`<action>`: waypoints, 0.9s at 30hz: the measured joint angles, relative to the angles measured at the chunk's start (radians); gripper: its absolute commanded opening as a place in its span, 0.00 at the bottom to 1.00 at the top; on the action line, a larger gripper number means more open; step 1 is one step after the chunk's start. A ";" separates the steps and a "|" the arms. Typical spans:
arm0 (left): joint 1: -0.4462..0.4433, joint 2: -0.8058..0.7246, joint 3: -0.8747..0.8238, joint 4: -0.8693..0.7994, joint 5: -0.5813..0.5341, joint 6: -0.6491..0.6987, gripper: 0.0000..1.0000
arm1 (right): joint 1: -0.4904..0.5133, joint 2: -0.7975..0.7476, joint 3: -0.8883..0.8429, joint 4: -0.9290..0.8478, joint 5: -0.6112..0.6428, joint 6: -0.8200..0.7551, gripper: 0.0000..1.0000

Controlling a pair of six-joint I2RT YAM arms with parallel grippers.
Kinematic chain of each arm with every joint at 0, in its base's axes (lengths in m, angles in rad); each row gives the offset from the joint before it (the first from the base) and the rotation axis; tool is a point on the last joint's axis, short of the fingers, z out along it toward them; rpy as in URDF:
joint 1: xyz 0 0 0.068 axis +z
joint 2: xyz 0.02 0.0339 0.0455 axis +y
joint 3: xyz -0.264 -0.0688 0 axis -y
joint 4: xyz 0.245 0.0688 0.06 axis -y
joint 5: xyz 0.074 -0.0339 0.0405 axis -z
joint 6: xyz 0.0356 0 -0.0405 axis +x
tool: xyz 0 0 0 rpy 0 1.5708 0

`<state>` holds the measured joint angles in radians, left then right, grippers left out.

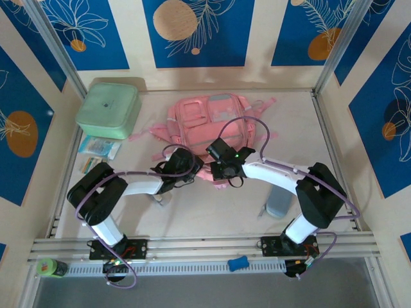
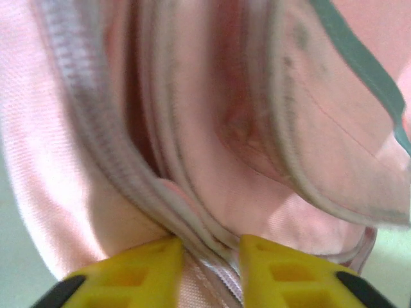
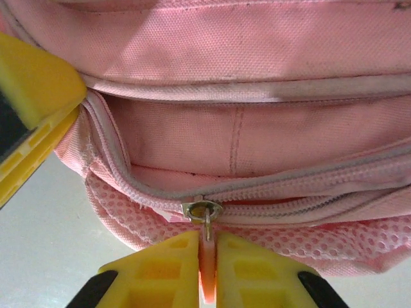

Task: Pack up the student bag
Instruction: Zip the student bag at the center of the table.

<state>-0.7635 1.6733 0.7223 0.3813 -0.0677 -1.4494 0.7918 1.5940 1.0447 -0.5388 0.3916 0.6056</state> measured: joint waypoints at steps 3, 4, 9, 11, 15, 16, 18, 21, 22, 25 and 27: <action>-0.005 0.000 0.000 -0.003 -0.016 -0.003 0.14 | -0.002 0.024 0.000 0.010 0.001 -0.008 0.17; -0.006 0.000 0.000 -0.005 -0.018 -0.001 0.12 | -0.002 0.031 0.001 0.014 0.001 -0.009 0.16; -0.008 -0.004 0.011 -0.031 -0.032 0.013 0.00 | -0.002 0.060 0.019 0.008 0.019 -0.030 0.00; -0.009 -0.011 0.011 -0.042 -0.043 0.019 0.00 | 0.002 0.059 0.028 -0.006 0.035 -0.029 0.00; -0.002 -0.039 0.007 -0.058 -0.054 0.050 0.00 | 0.014 0.051 0.036 -0.055 0.083 -0.029 0.00; 0.000 -0.045 0.004 -0.059 -0.053 0.058 0.00 | 0.016 0.047 0.036 -0.068 0.093 -0.027 0.00; 0.015 -0.061 -0.002 -0.064 -0.036 0.083 0.00 | 0.016 0.031 0.035 -0.098 0.117 -0.022 0.00; 0.063 -0.079 -0.011 -0.066 0.017 0.125 0.00 | 0.002 -0.001 0.023 -0.121 0.140 -0.021 0.00; 0.084 -0.083 -0.015 -0.065 0.036 0.139 0.00 | -0.006 -0.008 0.021 -0.126 0.143 -0.021 0.00; 0.170 -0.089 -0.019 -0.066 0.114 0.189 0.00 | -0.020 -0.014 0.020 -0.123 0.147 -0.023 0.00; 0.228 -0.090 -0.018 -0.072 0.154 0.227 0.00 | -0.003 -0.014 0.021 -0.108 0.138 -0.024 0.00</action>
<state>-0.5354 1.5833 0.7040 0.3096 0.0860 -1.2221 0.7887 1.5803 1.0660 -0.6472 0.5301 0.5819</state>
